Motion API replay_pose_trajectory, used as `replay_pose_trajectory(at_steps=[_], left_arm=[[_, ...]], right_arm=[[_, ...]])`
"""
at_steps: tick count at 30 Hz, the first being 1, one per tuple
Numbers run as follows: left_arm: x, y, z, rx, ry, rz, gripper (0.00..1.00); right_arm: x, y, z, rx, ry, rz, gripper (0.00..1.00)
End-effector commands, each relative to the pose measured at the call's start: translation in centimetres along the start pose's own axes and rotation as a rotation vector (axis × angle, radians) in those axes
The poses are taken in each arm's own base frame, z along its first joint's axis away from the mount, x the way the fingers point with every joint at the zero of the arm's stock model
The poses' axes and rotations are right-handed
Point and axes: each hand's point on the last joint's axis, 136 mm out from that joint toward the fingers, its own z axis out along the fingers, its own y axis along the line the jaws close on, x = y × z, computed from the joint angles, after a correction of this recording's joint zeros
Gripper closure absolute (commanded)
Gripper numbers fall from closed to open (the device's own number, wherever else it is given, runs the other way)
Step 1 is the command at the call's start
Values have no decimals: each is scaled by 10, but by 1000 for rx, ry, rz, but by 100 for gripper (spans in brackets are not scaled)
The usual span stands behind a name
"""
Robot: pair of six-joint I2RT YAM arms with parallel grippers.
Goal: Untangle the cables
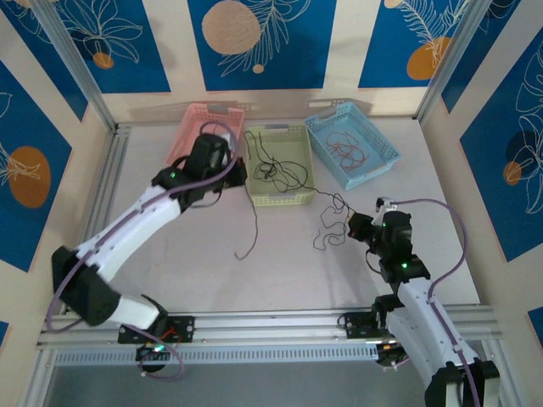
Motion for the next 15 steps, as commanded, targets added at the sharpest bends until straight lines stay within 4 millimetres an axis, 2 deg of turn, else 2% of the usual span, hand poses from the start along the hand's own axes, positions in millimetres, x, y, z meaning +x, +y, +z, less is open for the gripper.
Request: replay_pose_trajectory(at_steps=[1,4,10,15], left_arm=[[-41,-13,21,58,-42,39,100],[-74,-12,47,34,-78,56,100],[-128,5,88,2,-152,17,100],[-155,6,114,0,-225,48,100]], right_arm=[[4,-11,0,35,-4,28,100],[4,-11,0,34,-4,31,100],[4,-12,0,33,-4,33,100],[5,-12,1,31,-2,35,100]])
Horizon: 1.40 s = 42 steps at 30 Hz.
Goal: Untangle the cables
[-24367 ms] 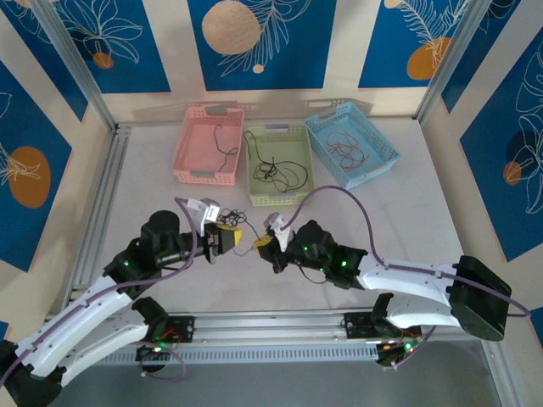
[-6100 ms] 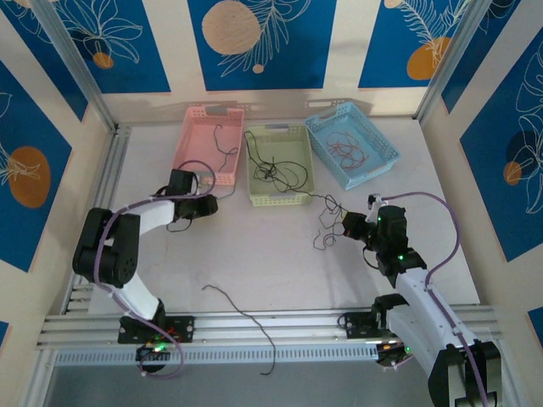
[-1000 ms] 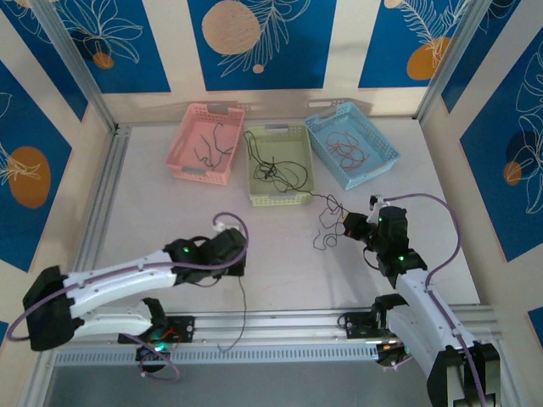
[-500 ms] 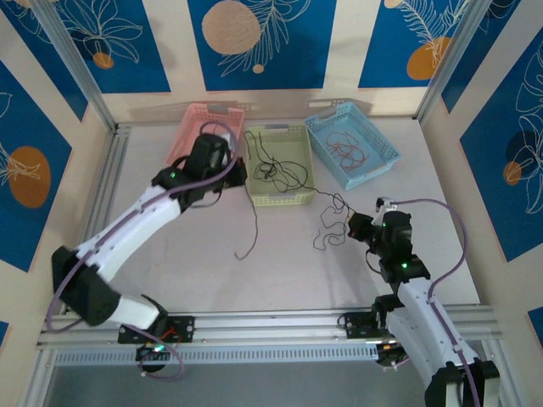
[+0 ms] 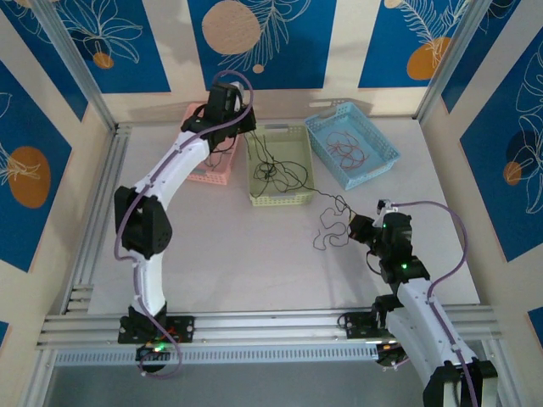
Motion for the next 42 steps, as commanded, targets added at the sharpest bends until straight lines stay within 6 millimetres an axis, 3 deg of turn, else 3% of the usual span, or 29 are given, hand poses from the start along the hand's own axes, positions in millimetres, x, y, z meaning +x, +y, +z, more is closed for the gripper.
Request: replay_pose_trajectory(at_steps=[1,8,14,16,21,25,27,32,37,42], left_arm=[[-29,-8,9,24,-95,43,100],[-23,-20,56,77,-136,148,100],[28,-18,94,102,-15,216,100],[46,-29,101,150,27,243,100],[78,-61,102,266,138,373,76],[77,-72,88,307,164,393,41],[71,-77,77,316,161,411,33],[42,-79,40,256,100,418,31],[16,-71,-20,184,16,355,31],[14,-37,-89,91,-36,240,31]], right_arm=[[-1,-3,0,9,-10,12,100],[0,-4,1,9,-11,14,100],[0,-5,1,11,-12,18,100],[1,-5,2,12,-8,19,100],[0,-5,2,13,-8,20,100],[0,-5,1,13,-9,21,100],[0,-6,1,14,-9,22,100],[1,-6,1,13,-10,23,100],[0,-5,1,7,-11,20,100],[0,-2,0,-6,-9,14,100]])
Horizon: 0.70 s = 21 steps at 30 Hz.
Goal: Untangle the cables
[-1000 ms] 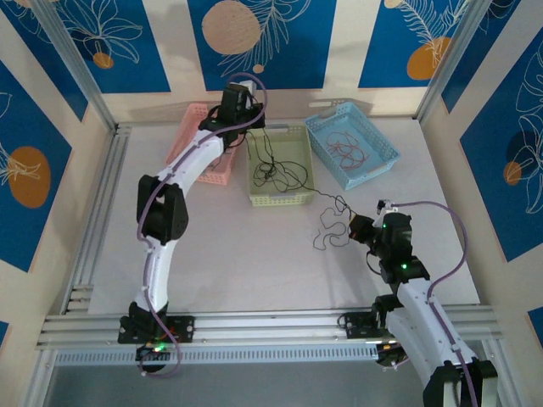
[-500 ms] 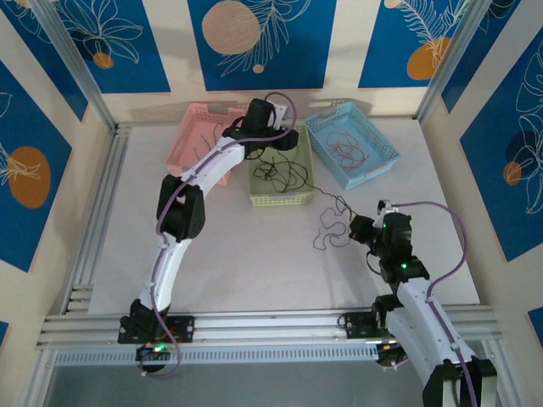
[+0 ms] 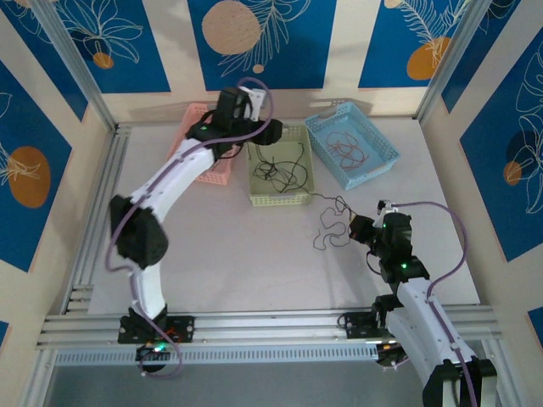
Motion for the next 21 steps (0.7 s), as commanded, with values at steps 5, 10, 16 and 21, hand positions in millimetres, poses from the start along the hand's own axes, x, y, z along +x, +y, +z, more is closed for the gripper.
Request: replay_pose_trajectory(at_steps=[5,10,16,21], left_arm=[[35,21,-116,-47,-93,-147,30],[96,7,-190,38,-124,-219,29],[158,-29,-231,271,-68,-261,30],[179,-36,-225,317,-60,-258,30]], right_arm=[[-1,12,-1,-70,-2,-2,100],[1,26,2,-142,28,3,100],[14,43,2,-172,201,264,100],[15,81,-1,-285,292,389,100]])
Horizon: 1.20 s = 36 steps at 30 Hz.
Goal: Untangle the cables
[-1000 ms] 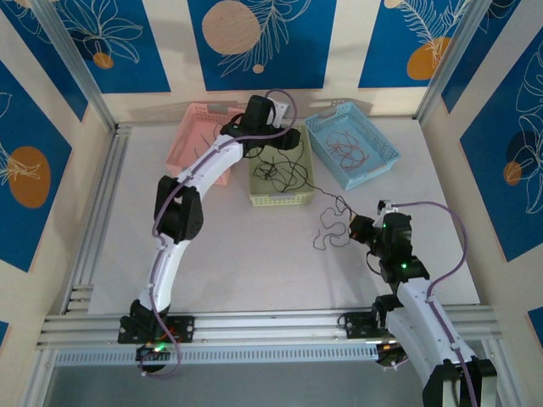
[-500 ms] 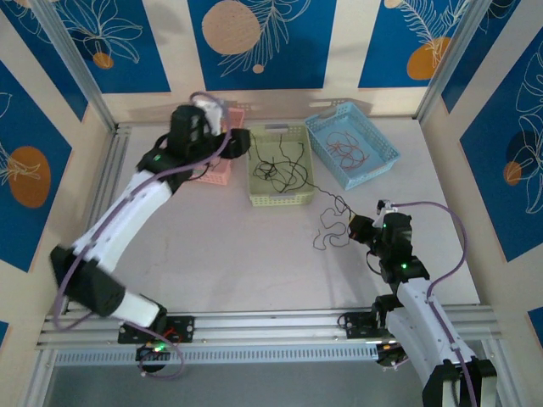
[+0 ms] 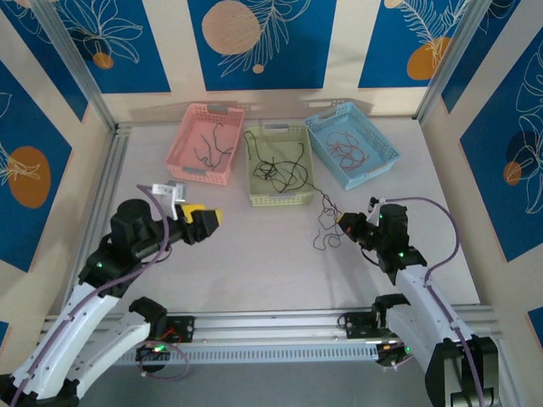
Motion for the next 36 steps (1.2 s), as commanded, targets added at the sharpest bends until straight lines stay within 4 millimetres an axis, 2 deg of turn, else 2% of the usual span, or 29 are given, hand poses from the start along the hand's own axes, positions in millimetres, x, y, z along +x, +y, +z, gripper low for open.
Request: replay_pose_trajectory(at_steps=[1,3,5,10,13,18,22,25,29,31,36], left_arm=[[17,-9,13,87,44,-35,29],[15,-8,27,90,41,-55,28],[13,-15,43,121,41,-45,28],[7,-48,85,146,43,114,29],[0,-69,102,160,18,194,28],[-13,-72,130,137,-14,219,28],[-21,-67,151,96,-39,240,28],[-27,-61,163,54,-64,256,27],[-32,-64,175,56,-68,280,29],[-32,-66,180,60,-62,285,38],[-36,-58,176,16,-87,282,93]], right_arm=[[7,41,-2,-114,85,113,100],[13,48,1,-110,123,153,100],[19,59,3,-143,162,182,100],[35,84,9,-160,205,173,100],[43,95,11,-175,232,177,100],[53,110,12,-195,262,167,100],[60,117,13,-207,287,158,100],[62,122,11,-218,293,147,100],[66,121,11,-213,303,132,100],[68,121,11,-214,310,127,100],[67,122,8,-219,299,76,100]])
